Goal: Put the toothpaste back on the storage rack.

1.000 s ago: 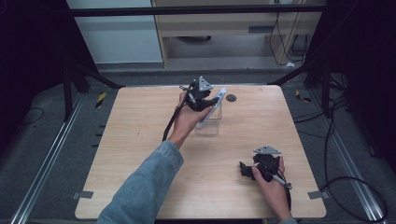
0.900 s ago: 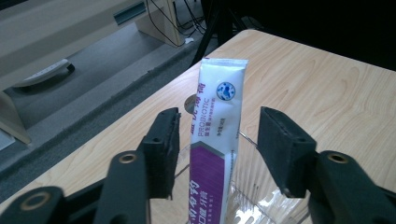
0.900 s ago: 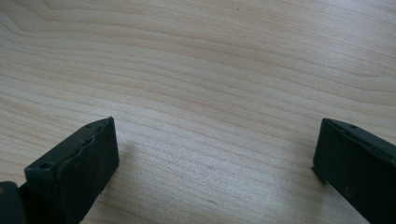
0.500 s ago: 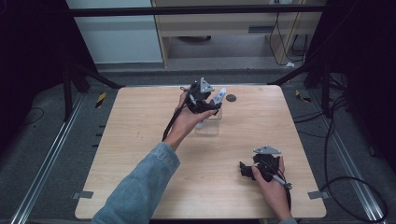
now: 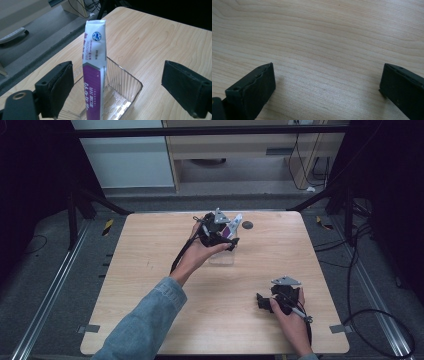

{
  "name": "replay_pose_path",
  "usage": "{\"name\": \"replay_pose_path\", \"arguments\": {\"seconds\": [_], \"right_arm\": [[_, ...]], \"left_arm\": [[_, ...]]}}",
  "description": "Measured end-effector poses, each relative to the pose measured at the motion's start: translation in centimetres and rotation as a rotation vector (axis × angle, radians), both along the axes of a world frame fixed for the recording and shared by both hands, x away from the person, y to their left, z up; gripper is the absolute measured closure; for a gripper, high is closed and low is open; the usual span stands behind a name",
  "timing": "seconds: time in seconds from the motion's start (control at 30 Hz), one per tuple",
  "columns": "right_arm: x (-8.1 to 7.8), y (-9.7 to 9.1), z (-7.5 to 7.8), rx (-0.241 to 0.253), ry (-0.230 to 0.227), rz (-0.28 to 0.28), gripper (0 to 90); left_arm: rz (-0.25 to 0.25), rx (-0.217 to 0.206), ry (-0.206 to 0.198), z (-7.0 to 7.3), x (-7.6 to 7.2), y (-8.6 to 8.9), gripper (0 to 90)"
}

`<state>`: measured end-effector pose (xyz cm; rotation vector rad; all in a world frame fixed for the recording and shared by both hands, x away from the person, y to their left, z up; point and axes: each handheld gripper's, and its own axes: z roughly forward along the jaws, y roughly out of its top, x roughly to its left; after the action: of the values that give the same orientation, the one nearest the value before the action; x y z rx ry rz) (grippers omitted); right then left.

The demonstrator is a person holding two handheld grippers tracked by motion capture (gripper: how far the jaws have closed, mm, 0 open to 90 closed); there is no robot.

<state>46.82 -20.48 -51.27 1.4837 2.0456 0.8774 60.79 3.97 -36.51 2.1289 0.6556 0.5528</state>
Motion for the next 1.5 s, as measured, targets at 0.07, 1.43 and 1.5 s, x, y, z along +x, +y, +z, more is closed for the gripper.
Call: {"name": "replay_pose_path", "arguments": {"seconds": [0.07, 1.43, 1.5], "right_arm": [[0.0, 0.0, 0.0, 0.0, 0.0, 0.0, 0.3], [0.0, 0.0, 0.0, 0.002, 0.0, -0.001, 0.3], [0.0, 0.0, 0.0, 0.002, 0.0, -0.001, 0.3]], "left_arm": [[-0.001, -0.002, -0.001, 0.1, -0.2, 0.1, 9.7], [-0.009, -0.001, -0.027, 0.9, -4.1, 5.2, 4.9], [-0.013, 0.005, -0.029, 1.0, -4.3, 5.6, 4.8]]}}
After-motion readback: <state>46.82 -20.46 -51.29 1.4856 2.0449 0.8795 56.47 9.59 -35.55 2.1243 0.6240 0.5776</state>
